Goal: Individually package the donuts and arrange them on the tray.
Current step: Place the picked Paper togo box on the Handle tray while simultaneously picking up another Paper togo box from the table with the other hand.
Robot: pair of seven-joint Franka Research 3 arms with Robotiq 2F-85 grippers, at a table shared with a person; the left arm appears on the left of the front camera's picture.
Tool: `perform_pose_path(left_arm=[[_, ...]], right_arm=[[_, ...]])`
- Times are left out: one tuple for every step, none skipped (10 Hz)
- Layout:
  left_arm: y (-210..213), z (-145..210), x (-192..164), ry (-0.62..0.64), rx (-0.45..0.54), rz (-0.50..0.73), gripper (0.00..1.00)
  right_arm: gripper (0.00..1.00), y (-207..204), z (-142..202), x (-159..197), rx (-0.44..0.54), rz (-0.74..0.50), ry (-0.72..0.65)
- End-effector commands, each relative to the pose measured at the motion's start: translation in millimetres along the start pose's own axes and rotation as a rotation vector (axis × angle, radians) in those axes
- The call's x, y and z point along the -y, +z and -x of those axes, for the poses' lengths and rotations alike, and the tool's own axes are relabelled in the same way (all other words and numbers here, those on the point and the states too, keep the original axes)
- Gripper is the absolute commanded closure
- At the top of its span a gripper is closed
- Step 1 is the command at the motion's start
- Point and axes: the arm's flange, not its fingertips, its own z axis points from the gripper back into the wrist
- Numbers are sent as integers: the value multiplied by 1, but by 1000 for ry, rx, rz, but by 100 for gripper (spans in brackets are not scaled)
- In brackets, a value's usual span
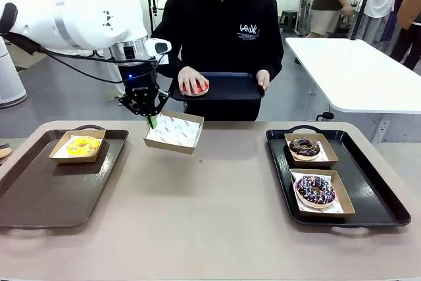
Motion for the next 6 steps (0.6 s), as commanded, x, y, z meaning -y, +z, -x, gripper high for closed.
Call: perform_pose_path(left_arm=[[3, -22, 4, 4, -26, -37, 100], [2, -29, 3, 0, -31, -43, 100], [1, -34, 2, -1, -29, -43, 100], [0, -38, -1, 1, -24, -34, 100], [-2, -39, -5, -10, -1, -29, 100], [-6, -38, -8, -22, 11, -32, 100]], right_arm=[[0, 1, -9, 9, -15, -28, 21], [0, 1, -8, 10, -19, -33, 36], [0, 1, -7, 11, -21, -36, 54], [0, -1, -1, 10, -17, -11, 3], [0, -1, -1, 10, -17, -11, 3], [0, -1, -1, 10, -17, -11, 3]])
